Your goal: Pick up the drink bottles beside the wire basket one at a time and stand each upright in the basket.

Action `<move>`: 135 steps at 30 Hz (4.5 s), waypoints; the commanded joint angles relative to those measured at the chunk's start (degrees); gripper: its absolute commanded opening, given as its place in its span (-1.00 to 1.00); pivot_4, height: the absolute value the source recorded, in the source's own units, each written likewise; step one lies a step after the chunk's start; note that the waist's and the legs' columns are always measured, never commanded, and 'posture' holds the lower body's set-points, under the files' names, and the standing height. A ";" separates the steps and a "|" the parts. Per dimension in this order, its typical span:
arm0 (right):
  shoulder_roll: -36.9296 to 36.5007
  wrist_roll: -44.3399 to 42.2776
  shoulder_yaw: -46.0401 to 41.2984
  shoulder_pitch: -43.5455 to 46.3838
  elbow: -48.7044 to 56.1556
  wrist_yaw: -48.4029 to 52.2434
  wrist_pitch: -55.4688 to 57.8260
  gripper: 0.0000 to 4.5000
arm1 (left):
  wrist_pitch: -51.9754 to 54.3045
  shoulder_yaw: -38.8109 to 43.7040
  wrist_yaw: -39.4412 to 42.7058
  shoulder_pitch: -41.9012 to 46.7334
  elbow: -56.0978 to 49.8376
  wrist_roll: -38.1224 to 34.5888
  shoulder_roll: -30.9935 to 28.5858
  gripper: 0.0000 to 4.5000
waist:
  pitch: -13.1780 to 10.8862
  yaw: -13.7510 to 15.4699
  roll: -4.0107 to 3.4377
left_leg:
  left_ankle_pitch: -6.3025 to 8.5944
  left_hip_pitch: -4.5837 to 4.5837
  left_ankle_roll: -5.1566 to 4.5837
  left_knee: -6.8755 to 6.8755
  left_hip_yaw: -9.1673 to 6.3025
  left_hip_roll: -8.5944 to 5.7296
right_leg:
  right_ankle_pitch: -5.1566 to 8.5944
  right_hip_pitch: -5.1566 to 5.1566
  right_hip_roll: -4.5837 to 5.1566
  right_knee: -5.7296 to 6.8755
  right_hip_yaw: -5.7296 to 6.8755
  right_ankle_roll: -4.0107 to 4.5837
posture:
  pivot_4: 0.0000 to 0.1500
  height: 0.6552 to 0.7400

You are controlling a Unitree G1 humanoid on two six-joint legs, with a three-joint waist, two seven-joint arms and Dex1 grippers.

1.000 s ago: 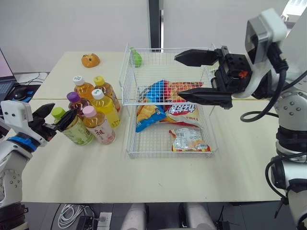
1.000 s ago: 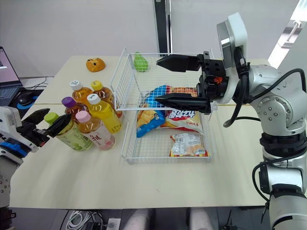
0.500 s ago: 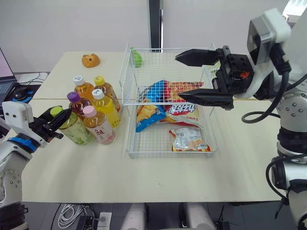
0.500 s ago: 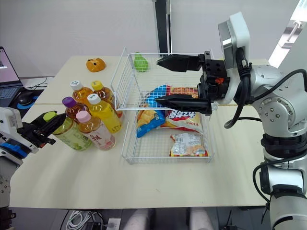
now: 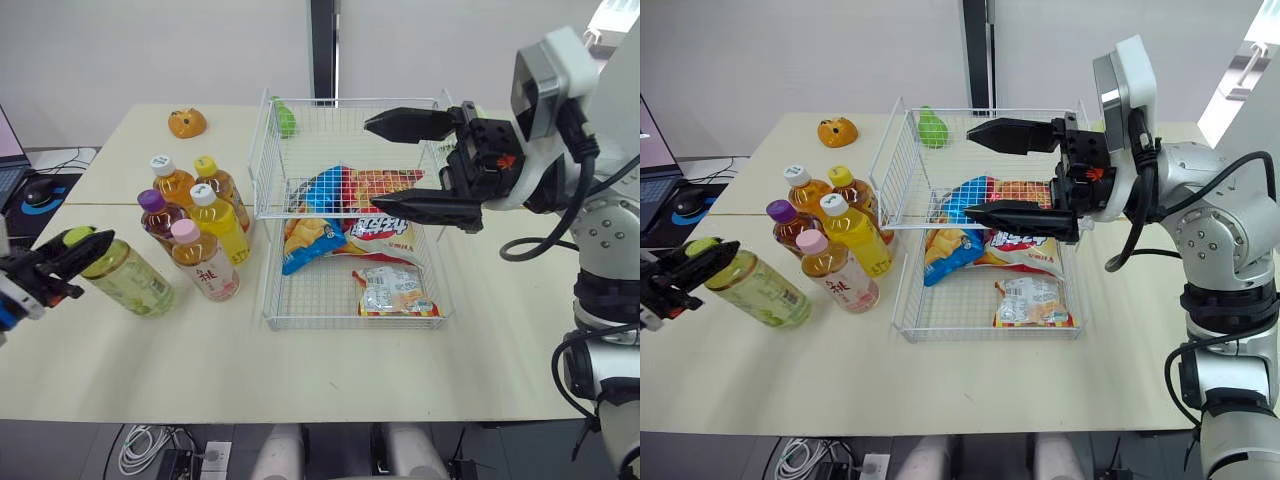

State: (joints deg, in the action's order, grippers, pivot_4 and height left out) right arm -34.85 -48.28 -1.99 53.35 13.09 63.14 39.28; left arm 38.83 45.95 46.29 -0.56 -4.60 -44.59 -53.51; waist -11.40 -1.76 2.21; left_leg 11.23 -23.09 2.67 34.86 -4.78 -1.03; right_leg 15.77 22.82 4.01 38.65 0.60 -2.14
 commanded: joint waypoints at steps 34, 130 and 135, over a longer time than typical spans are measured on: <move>-4.43 5.82 -5.73 -1.39 -0.96 -4.51 -5.18 1.00 | 9.84 -37.57 17.14 78.10 22.74 -3.05 -15.31 -0.40 | -0.18 -0.04 0.15 | -0.02 -0.76 0.02 0.26 0.02 -0.23 | -0.02 0.71 -0.37 0.30 0.01 -0.08 | 1.00 1.00; -4.71 4.95 -1.99 -3.62 3.87 -6.94 -5.27 1.00 | 9.28 -3.29 -6.70 44.45 -1.37 12.89 5.52 1.00 | -0.25 -1.41 -0.05 | 0.11 -0.88 -0.19 1.22 0.10 -0.02 | -0.37 0.51 -0.29 0.47 -0.09 -0.20 | 1.00 1.00; -3.41 1.53 -1.18 -2.38 3.02 -3.02 -2.67 1.00 | 7.59 7.34 -8.25 30.13 -5.02 12.92 4.41 1.00 | -0.24 -0.80 -0.03 | 0.11 -0.84 -0.19 1.23 0.13 0.22 | -0.44 0.46 -0.36 0.41 -0.05 -0.12 | 1.00 1.00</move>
State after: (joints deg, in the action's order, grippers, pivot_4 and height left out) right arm -38.08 -44.45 -2.13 49.42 15.17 58.67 36.06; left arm 48.03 49.64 38.57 31.52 -6.57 -31.40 -48.13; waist -11.64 -2.56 2.18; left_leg 11.34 -23.90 2.48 36.09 -4.62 -0.80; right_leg 15.32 23.26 3.65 39.03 0.53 -2.25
